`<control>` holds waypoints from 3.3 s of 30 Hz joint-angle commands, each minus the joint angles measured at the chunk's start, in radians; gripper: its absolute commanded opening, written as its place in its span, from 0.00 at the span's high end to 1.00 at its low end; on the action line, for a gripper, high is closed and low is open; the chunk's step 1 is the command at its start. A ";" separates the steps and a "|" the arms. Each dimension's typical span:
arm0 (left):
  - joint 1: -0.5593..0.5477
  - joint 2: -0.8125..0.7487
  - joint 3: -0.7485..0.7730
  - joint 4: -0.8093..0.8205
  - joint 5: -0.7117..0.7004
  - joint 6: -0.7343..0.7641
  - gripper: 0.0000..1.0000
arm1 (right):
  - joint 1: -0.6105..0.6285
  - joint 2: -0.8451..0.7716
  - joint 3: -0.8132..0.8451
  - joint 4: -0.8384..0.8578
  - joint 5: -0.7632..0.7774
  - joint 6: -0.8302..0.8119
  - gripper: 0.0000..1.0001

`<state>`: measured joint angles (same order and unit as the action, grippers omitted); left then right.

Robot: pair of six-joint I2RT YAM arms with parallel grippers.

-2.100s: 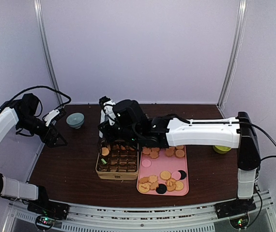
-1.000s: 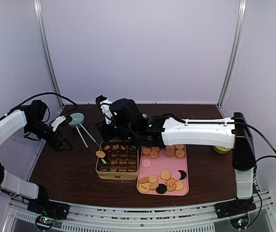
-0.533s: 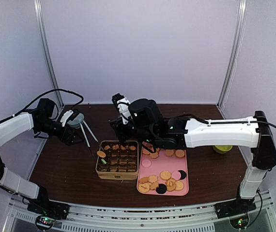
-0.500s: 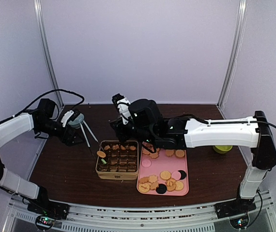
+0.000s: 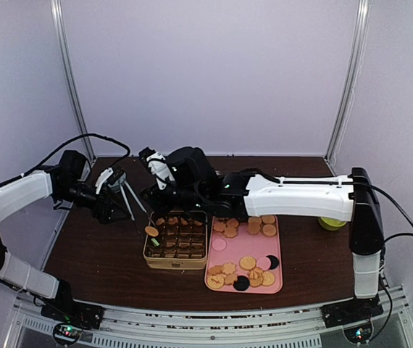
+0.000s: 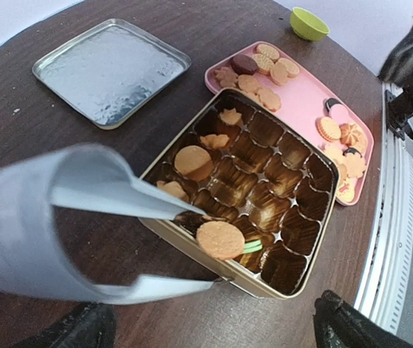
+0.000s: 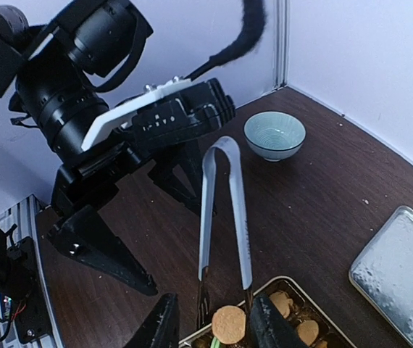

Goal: Pack the cookies
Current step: Pick up the clamp from the plate, then pass from the right arm to the left

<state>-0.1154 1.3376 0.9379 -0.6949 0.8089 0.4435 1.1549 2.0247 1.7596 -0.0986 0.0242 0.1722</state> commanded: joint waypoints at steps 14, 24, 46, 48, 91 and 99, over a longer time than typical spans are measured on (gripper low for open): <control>0.016 -0.055 0.032 -0.116 0.046 0.137 0.02 | -0.042 0.305 0.324 -0.118 -0.075 -0.070 0.68; 0.080 -0.102 0.014 -0.183 0.067 0.162 0.02 | -0.052 0.355 0.335 -0.081 -0.088 -0.088 0.72; 0.095 -0.133 0.011 -0.235 0.039 0.166 0.02 | -0.035 0.268 0.177 0.173 0.012 -0.070 1.00; 0.096 -0.127 0.005 -0.229 0.039 0.169 0.02 | -0.029 0.246 0.139 0.207 0.027 -0.071 1.00; 0.096 -0.143 0.010 -0.249 0.049 0.159 0.02 | 0.066 0.164 0.010 0.454 0.379 -0.281 1.00; 0.095 -0.142 0.011 -0.249 0.049 0.159 0.02 | 0.038 0.177 0.029 0.454 0.362 -0.281 1.00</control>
<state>-0.0292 1.2079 0.9443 -0.9443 0.8455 0.5941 1.2110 2.2105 1.7390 0.3111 0.3756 -0.1028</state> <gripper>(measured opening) 0.978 0.009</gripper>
